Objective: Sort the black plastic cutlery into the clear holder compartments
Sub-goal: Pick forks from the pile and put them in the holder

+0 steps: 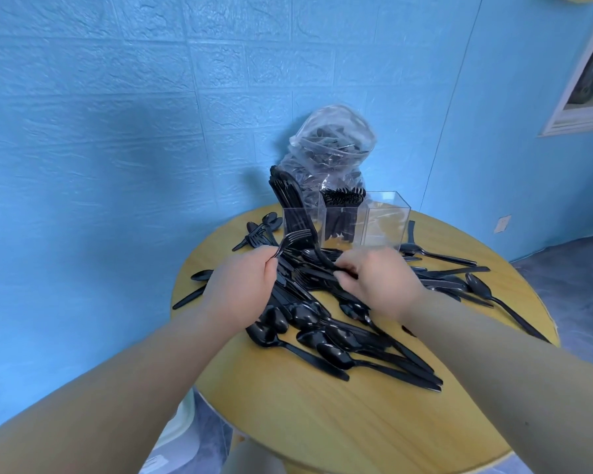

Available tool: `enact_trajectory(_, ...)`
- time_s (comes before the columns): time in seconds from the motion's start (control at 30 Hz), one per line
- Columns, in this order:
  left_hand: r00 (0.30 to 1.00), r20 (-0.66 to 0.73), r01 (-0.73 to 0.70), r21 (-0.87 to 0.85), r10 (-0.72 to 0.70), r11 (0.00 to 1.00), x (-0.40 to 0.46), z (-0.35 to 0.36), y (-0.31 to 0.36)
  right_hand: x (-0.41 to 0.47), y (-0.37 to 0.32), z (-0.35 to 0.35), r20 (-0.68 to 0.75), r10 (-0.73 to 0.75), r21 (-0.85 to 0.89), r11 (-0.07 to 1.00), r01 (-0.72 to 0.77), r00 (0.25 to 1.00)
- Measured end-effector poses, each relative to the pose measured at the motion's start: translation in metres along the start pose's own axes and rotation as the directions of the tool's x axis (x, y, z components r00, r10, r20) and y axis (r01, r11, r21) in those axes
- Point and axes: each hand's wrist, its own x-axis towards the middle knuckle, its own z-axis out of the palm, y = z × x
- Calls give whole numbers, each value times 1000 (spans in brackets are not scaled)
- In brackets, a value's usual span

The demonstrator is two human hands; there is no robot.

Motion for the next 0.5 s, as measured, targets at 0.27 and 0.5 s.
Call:
enact_trajectory(0.27, 999, -17, -41, -8, 41, 999, 12, -8, 13, 1, 8, -24, -31, 255, 357, 906, -227, 966)
enact_trajectory(0.5, 999, 2, -41, 54, 41, 998, 4, 5, 12, -13, 22, -11, 49, 336, 72, 938, -339, 941)
